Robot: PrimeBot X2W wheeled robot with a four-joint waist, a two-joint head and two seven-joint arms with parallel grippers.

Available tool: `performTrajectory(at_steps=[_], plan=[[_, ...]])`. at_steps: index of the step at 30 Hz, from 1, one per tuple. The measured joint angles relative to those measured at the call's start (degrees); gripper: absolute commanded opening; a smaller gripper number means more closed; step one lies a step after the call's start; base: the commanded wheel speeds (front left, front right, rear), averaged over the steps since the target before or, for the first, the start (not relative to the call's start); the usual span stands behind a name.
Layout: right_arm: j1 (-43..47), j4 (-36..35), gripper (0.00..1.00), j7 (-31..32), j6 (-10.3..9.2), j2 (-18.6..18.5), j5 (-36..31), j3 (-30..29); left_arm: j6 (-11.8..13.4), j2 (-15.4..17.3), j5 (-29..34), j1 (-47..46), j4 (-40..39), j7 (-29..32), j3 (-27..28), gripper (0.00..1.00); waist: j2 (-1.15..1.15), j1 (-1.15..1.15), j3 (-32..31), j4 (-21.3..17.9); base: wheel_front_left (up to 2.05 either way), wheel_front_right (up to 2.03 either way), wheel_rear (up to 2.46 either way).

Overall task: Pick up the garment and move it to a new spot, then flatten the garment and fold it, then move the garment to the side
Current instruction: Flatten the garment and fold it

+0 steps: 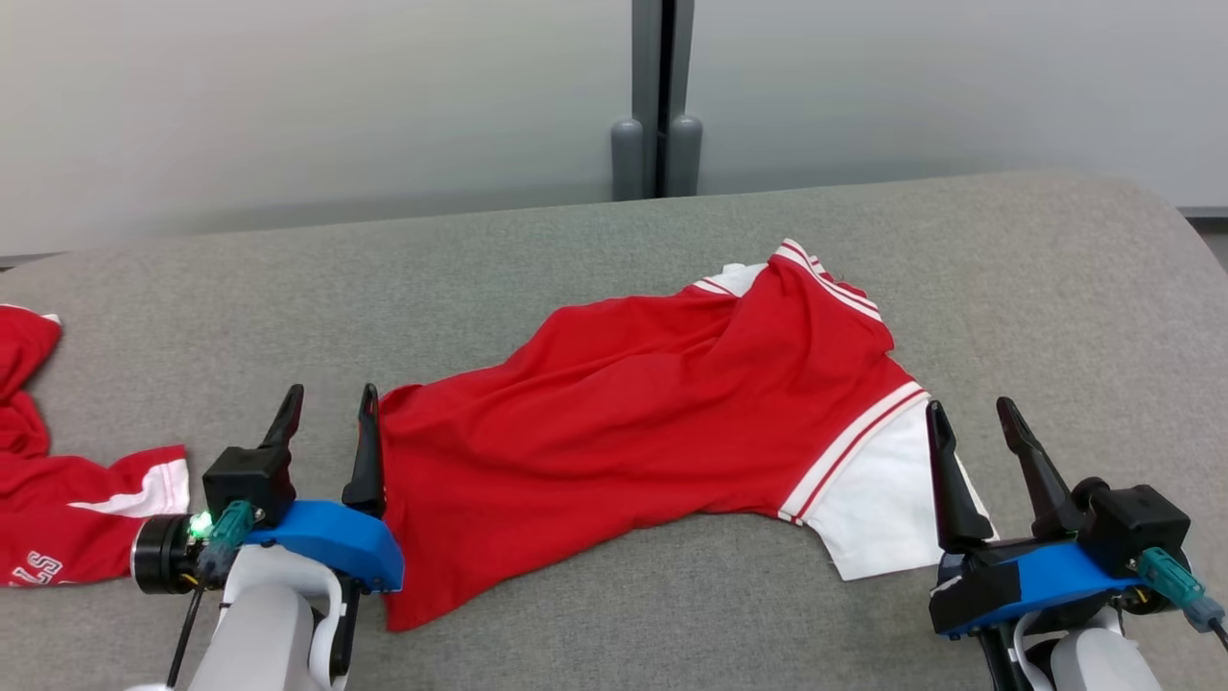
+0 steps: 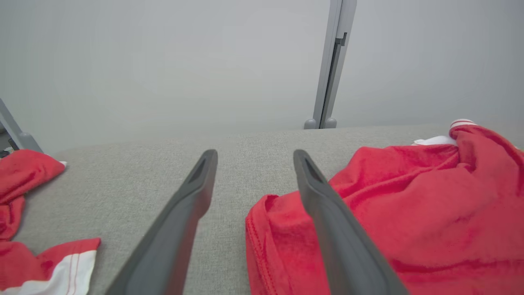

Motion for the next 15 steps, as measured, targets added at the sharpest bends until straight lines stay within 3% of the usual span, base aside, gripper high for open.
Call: performTrajectory(at_steps=[7,15], plan=[[0.2,-0.4,1.0,-0.7,0.0,0.0,0.6,0.7,0.5,-1.1,2.0,6.5,-13.5,0.0,3.6,1.0,0.0,0.0,-2.7,1.8,0.0,0.0,0.0],[2.0,-2.0,1.0,-0.6,0.0,0.0,0.1,1.2,1.1,-1.3,4.6,13.4,-20.9,0.0,5.8,1.0,0.0,0.0,-5.4,2.7,0.0,0.0,0.0]])
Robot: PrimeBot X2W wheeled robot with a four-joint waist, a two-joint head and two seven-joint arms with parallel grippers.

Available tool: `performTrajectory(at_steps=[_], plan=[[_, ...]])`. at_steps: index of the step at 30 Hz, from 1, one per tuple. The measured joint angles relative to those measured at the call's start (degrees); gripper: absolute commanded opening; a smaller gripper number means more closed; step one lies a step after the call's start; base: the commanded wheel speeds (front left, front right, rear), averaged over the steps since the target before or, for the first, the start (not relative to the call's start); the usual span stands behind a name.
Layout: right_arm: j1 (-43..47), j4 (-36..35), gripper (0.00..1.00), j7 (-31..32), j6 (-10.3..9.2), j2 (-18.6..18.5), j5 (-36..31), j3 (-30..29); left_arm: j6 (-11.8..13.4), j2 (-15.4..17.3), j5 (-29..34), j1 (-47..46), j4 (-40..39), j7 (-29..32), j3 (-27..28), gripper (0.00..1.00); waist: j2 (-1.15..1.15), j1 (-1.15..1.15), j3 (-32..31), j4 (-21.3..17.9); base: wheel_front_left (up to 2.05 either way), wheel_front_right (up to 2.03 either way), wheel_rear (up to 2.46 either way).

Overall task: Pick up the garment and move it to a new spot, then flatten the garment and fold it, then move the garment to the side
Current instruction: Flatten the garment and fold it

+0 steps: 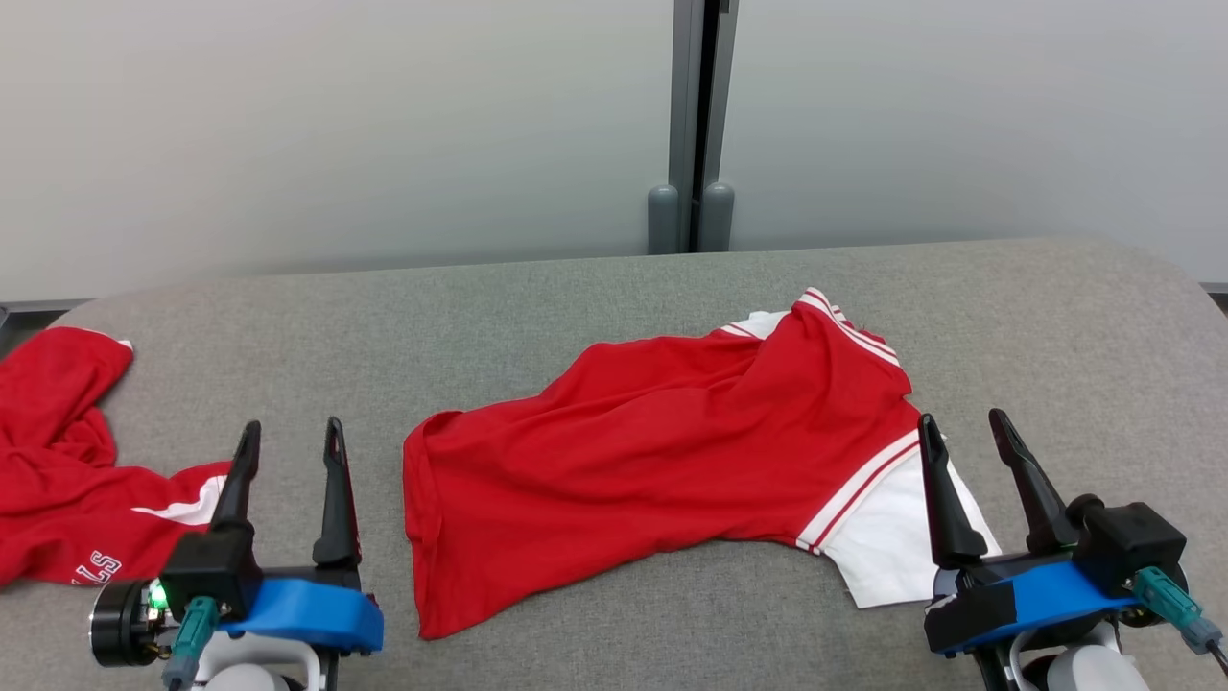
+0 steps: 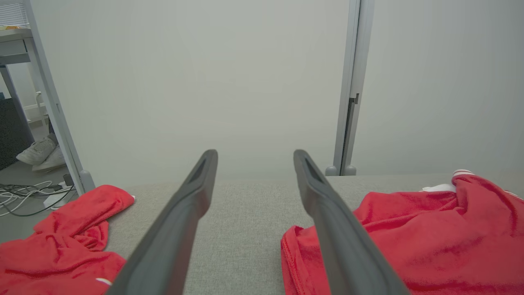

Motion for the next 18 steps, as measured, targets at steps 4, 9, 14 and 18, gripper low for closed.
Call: performTrajectory(at_steps=[4,9,14,18], plan=[[1.1,-1.7,1.0,0.7,0.0,0.0,-1.0,-0.3,0.1,0.1,1.0,2.7,-1.7,0.0,0.2,1.0,0.0,0.0,-0.6,0.2,0.0,0.0,0.0],[3.4,-3.5,1.0,1.7,0.0,0.0,-1.7,-1.3,0.1,0.1,1.3,5.4,-2.2,0.0,0.9,1.0,0.0,0.0,-1.1,0.6,0.0,0.0,0.0],[4.2,-3.8,1.0,2.2,0.0,0.0,-1.8,-1.5,0.0,-0.2,1.4,5.9,-1.7,0.0,0.9,1.0,0.0,0.0,-1.3,1.0,0.0,0.0,0.0],[4.2,-3.8,1.0,2.4,0.0,0.0,-1.8,-1.3,-0.1,-0.3,1.4,5.9,-1.4,0.0,0.9,1.0,0.0,0.0,-1.4,1.1,0.0,0.0,0.0]])
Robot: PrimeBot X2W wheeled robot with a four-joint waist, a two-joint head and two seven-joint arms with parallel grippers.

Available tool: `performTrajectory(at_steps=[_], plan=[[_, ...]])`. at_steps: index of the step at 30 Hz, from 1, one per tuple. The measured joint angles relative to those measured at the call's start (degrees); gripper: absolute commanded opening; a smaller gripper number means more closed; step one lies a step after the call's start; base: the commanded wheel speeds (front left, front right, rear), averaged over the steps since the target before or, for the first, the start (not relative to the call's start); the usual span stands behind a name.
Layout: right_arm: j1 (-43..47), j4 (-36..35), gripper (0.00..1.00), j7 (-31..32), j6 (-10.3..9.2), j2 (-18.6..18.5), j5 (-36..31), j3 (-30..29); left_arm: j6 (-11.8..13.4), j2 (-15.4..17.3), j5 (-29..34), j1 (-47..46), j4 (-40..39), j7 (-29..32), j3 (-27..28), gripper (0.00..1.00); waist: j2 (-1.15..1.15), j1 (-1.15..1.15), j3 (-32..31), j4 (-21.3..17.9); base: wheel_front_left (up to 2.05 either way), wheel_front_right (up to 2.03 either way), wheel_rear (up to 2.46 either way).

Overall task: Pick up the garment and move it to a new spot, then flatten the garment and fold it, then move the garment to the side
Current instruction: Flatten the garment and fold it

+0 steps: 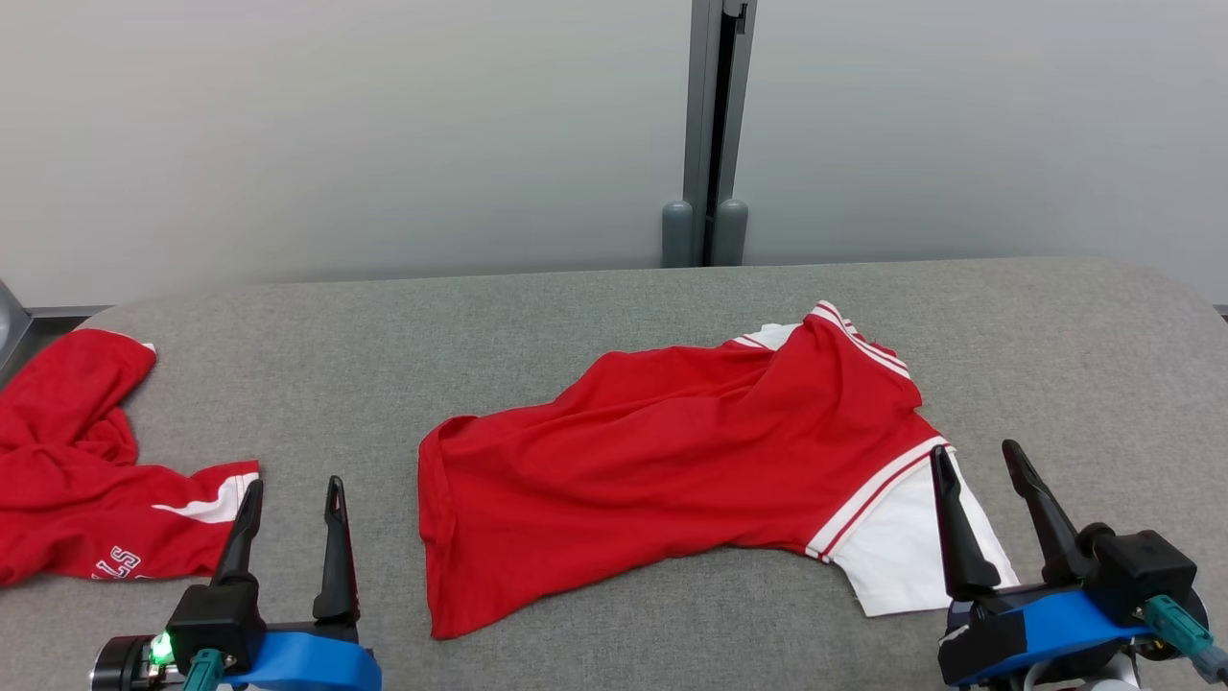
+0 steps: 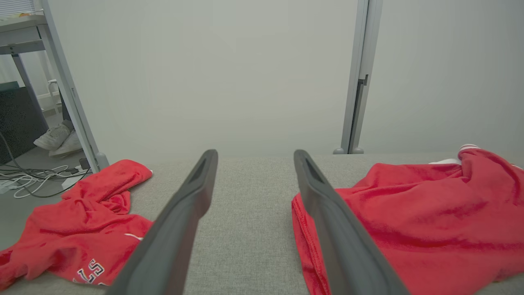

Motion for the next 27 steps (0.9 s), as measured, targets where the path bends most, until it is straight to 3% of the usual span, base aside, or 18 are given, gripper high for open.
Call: performTrajectory(at_steps=[16,27], plan=[[-1.1,4.8,1.0,1.4,0.0,0.0,-1.7,-2.6,-1.2,-0.9,0.5,-1.0,4.3,0.0,-1.7,1.0,0.0,0.0,0.8,-0.5,0.0,0.0,0.0],[-2.8,13.2,1.0,1.6,0.0,-0.3,-5.5,-6.6,-3.2,-2.0,0.4,-3.1,16.3,0.9,-7.5,1.0,0.0,0.01,2.1,-0.1,0.0,0.0,0.0]])
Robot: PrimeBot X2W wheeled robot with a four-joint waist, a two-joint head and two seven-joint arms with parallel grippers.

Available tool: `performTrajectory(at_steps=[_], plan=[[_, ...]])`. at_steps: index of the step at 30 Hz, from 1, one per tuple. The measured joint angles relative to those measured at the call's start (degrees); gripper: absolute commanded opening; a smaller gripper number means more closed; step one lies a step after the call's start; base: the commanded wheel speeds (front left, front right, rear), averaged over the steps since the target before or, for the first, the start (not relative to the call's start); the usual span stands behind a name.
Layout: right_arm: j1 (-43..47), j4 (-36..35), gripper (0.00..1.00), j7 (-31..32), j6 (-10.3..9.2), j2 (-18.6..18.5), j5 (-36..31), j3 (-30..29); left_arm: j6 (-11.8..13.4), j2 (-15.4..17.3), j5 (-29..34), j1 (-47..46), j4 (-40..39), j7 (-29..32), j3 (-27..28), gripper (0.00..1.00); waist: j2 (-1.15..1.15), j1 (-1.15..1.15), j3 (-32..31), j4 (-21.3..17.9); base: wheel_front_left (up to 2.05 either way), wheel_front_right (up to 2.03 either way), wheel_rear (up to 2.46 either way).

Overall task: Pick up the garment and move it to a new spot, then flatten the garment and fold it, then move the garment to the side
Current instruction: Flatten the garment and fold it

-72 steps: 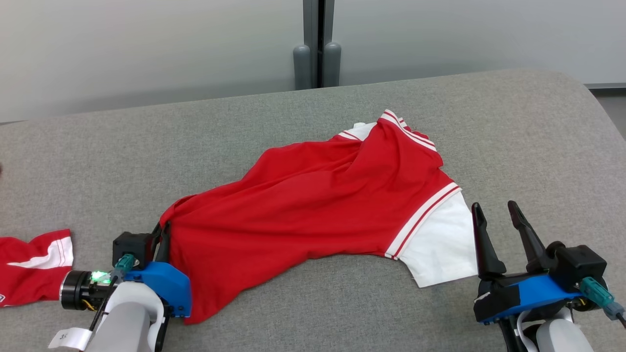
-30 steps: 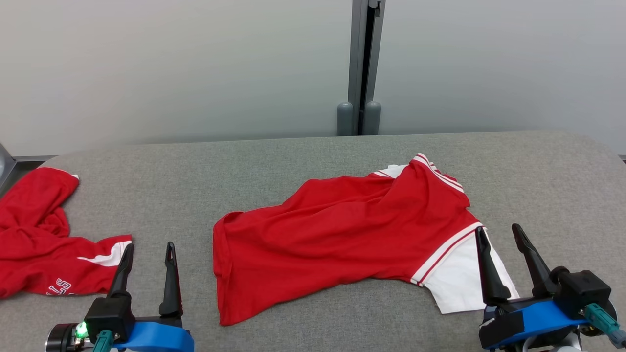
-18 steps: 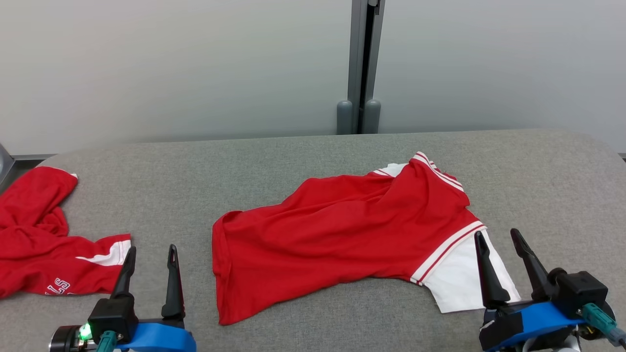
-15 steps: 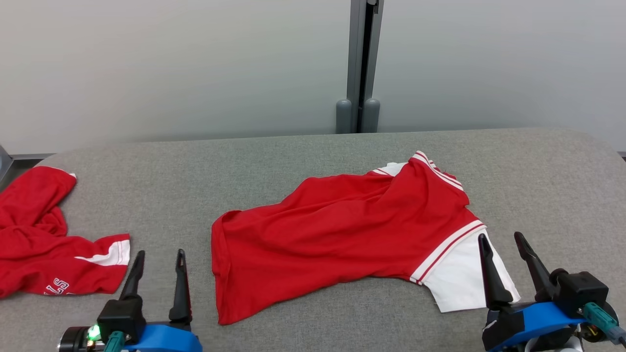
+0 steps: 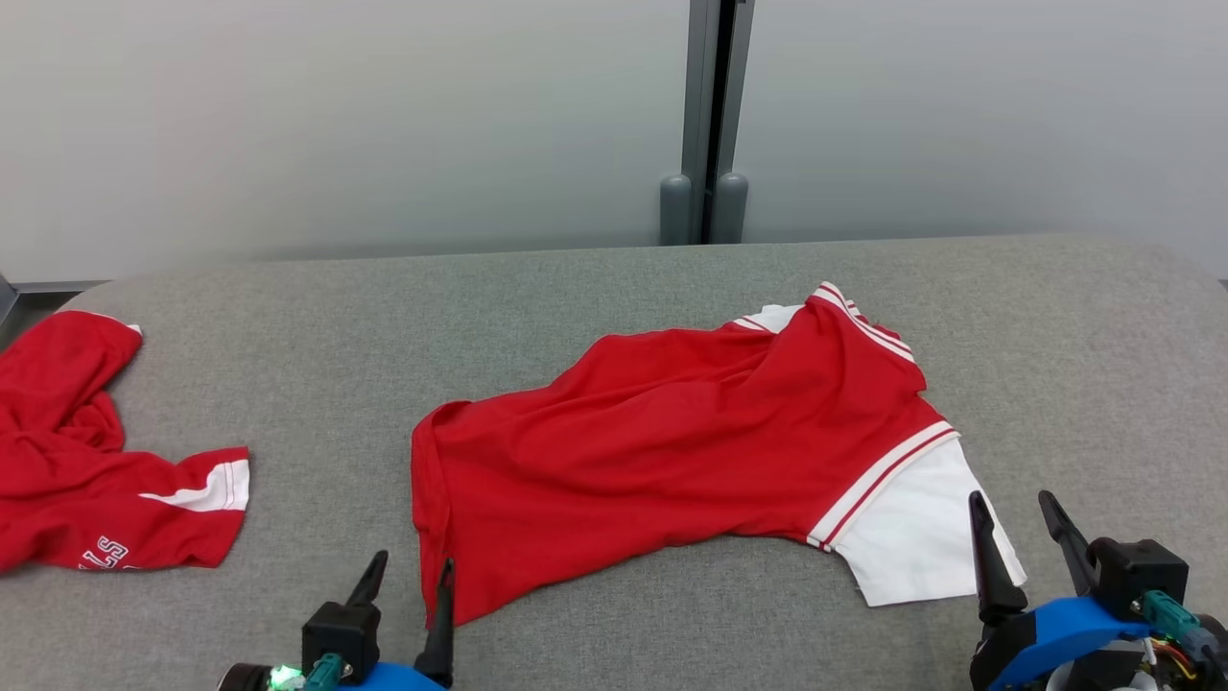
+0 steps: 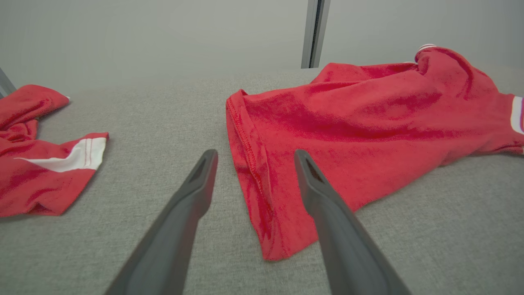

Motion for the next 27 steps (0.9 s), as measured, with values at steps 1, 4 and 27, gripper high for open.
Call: performTrajectory(at_steps=[1,4,27], plan=[[-0.4,0.5,1.0,-0.2,0.0,0.0,-0.1,0.0,-0.2,0.0,0.0,-0.4,1.4,0.5,-0.5,1.0,0.0,0.0,0.3,0.0,0.0,0.0,0.0],[-1.3,1.7,1.0,-0.8,0.0,0.1,-0.2,0.1,-0.5,-0.1,-0.1,-1.4,5.2,0.6,-1.4,1.0,0.0,0.0,0.9,-0.3,0.0,0.0,0.0],[-5.7,11.5,1.0,-2.3,0.0,-1.6,-1.7,-0.4,-1.5,-1.0,-3.1,-10.4,22.1,-0.6,-5.3,0.0,0.0,0.0,2.8,-0.7,0.0,0.0,0.0]])
